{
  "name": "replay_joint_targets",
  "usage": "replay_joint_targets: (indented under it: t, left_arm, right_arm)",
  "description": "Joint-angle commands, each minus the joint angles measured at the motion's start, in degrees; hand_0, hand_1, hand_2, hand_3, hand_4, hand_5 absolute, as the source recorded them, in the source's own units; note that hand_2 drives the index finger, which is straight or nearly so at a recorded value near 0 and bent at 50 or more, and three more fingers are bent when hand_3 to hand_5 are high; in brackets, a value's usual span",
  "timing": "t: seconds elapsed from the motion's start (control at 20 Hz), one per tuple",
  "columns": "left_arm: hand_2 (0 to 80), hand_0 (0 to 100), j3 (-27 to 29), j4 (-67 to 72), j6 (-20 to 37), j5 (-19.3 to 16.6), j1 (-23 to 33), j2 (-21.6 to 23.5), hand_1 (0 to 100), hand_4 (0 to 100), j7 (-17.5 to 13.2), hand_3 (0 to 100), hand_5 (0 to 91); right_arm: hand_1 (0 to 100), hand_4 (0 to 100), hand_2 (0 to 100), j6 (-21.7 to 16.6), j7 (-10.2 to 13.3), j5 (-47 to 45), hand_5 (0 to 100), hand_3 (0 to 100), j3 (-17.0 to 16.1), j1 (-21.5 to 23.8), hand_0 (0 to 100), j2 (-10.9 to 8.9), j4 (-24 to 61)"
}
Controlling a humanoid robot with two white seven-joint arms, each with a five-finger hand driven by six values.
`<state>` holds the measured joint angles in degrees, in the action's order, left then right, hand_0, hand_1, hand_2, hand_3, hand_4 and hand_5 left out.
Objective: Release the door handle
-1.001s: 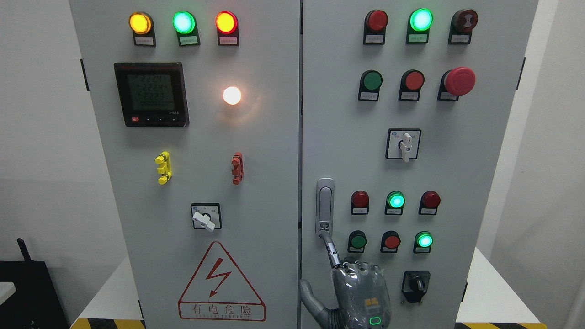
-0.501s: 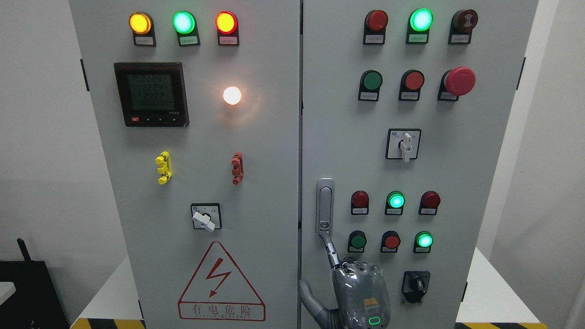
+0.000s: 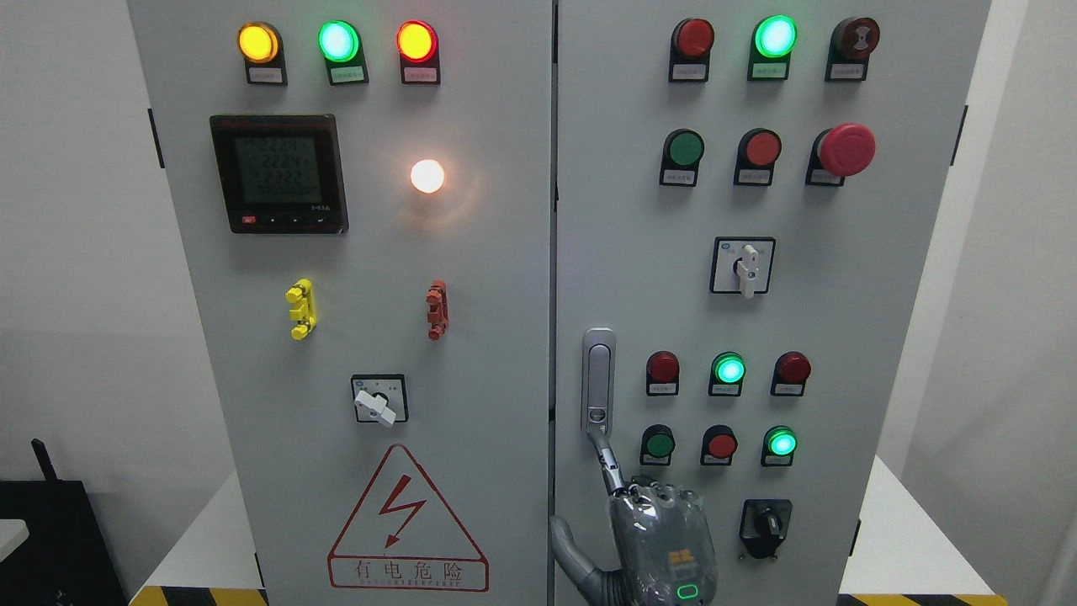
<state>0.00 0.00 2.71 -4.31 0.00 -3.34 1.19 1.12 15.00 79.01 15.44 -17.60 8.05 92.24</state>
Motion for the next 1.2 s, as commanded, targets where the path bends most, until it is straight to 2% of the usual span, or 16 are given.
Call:
replay_joint_targets:
  t: [0.0,1.15]
  left_arm:
    - [0.0,12,0.09,0.53,0.01,0.0,-0.18,0.0,39,0,-0.05,0,0.0]
    - [0.0,12,0.09,0.53,0.01,0.0,-0.18,0.0,39,0,-0.05,0,0.0]
  right_arm:
    - [22,91,0,0.02,-0.23,0.0,99,100,-0.06,0.11,37,0.21,-0.22]
    - [22,92,0,0.02,-0.59,0.0,99,100,-0.33,0.38,37,0.12,-0.31]
